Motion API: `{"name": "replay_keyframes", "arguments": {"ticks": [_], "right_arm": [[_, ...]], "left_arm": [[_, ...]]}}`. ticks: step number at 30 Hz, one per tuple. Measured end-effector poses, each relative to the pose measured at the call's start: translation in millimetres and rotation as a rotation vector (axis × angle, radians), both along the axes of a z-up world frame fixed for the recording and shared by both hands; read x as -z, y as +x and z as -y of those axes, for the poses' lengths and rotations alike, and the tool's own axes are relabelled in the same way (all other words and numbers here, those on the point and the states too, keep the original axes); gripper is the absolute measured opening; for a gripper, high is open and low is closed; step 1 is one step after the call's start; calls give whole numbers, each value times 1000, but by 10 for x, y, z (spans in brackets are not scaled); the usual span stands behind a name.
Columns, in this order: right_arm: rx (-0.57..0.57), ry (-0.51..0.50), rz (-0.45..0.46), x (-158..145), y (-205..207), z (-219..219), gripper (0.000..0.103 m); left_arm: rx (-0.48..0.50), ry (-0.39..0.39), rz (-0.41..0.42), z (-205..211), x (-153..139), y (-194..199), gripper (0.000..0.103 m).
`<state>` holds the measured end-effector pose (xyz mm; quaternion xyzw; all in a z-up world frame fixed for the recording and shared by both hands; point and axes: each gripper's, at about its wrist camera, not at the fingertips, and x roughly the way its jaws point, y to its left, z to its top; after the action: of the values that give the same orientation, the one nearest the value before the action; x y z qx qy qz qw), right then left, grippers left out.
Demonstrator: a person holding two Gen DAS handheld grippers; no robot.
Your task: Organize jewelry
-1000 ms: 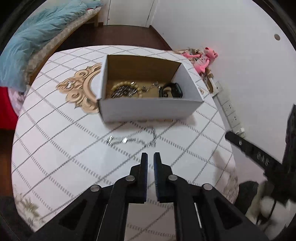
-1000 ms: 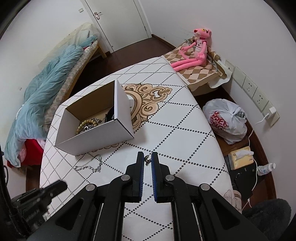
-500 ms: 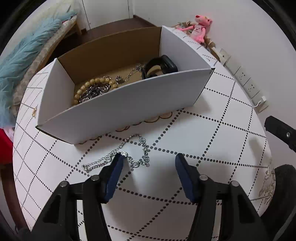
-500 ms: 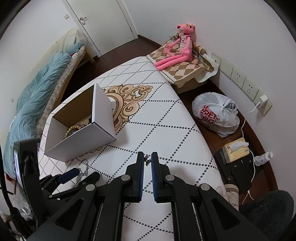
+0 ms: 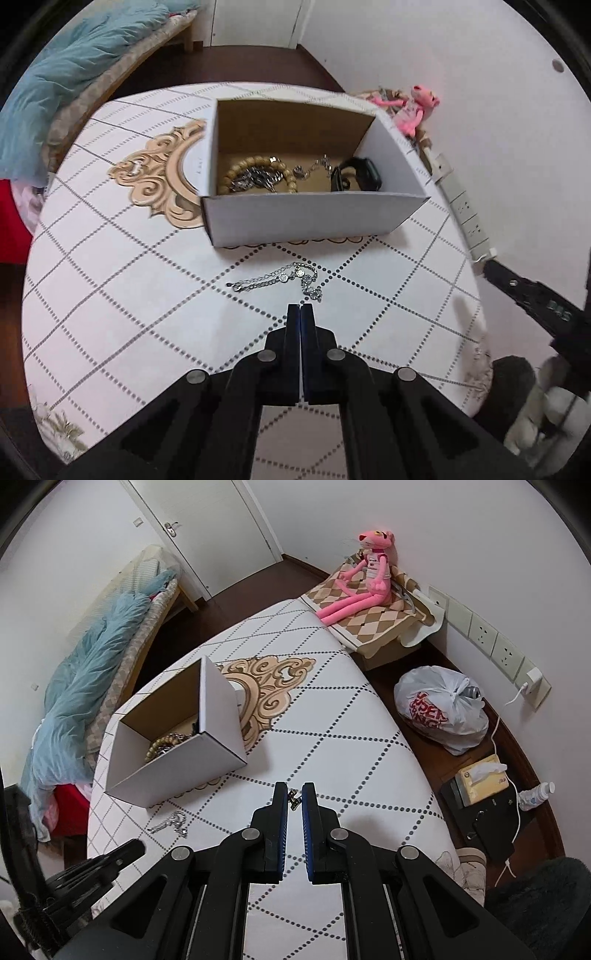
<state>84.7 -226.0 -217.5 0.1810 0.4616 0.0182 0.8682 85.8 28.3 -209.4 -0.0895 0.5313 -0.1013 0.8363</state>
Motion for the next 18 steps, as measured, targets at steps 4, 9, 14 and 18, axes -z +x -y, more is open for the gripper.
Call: {"name": "replay_keyframes", "arguments": {"ticks": [4, 9, 14, 18], "right_arm": [[-10, -7, -2, 6, 16, -47, 8], [-1, -25, -24, 119, 20, -69, 8], [23, -32, -35, 177, 9, -1, 8], [40, -29, -36, 194, 21, 60, 8]], "left_arm": [[-3, -39, -34, 39, 8, 128, 3], [-26, -16, -125, 188, 313, 407, 58], [-4, 108, -97, 442, 420, 513, 65], [39, 254, -16, 645, 434, 469, 32]]}}
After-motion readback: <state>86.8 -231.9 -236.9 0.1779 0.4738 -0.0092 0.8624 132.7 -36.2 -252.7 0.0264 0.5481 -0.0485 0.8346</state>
